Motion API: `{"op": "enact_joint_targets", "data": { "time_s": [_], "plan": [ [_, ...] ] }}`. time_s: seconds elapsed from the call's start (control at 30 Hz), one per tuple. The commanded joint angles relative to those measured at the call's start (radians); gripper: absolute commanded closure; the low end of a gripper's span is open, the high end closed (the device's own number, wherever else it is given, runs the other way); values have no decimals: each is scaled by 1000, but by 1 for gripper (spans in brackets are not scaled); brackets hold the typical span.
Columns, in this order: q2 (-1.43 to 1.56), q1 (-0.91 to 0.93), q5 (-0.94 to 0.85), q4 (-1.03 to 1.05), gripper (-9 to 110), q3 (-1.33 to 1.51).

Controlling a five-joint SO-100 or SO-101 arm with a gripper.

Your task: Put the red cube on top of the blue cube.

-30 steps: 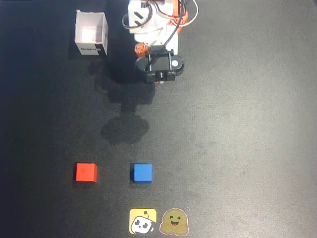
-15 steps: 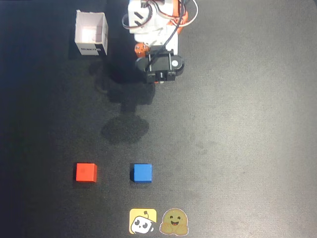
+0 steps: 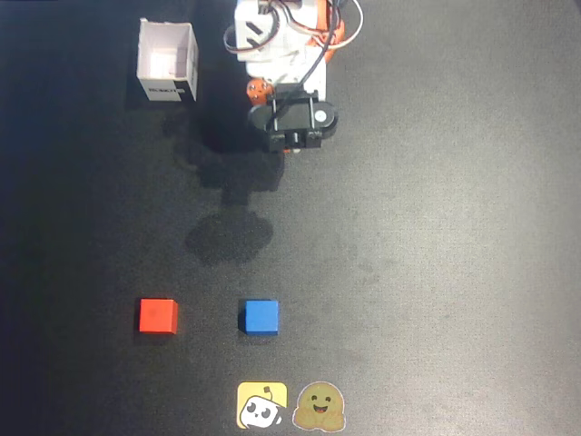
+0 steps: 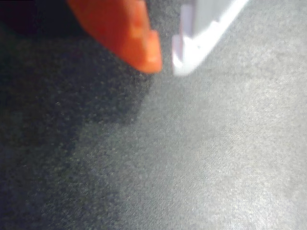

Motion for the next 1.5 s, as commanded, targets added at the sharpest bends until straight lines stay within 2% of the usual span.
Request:
{"op": "enact_joint_targets", "data": {
  "time_s": [0.0,1.47],
  "plan": [
    [11,0,9,3,101,-6],
    [11,2,3,8,101,-35]
  ]
}}
